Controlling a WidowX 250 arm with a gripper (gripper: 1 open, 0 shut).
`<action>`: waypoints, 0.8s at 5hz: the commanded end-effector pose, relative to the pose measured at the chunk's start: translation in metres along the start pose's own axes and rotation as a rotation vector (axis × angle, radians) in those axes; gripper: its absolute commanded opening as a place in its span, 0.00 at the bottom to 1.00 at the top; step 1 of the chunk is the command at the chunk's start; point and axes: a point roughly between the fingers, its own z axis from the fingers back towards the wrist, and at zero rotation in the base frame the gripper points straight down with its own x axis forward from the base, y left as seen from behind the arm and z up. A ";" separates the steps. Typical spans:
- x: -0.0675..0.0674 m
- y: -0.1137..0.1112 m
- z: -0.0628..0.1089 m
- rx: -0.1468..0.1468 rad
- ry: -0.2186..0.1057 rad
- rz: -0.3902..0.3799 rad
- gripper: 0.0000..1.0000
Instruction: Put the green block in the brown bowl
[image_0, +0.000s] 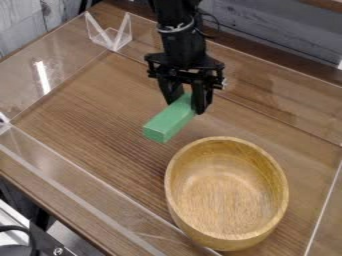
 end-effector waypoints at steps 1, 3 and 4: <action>-0.004 -0.019 0.020 -0.006 -0.058 -0.054 0.00; -0.033 -0.059 0.018 -0.021 -0.054 -0.159 0.00; -0.051 -0.084 0.012 -0.023 -0.051 -0.215 0.00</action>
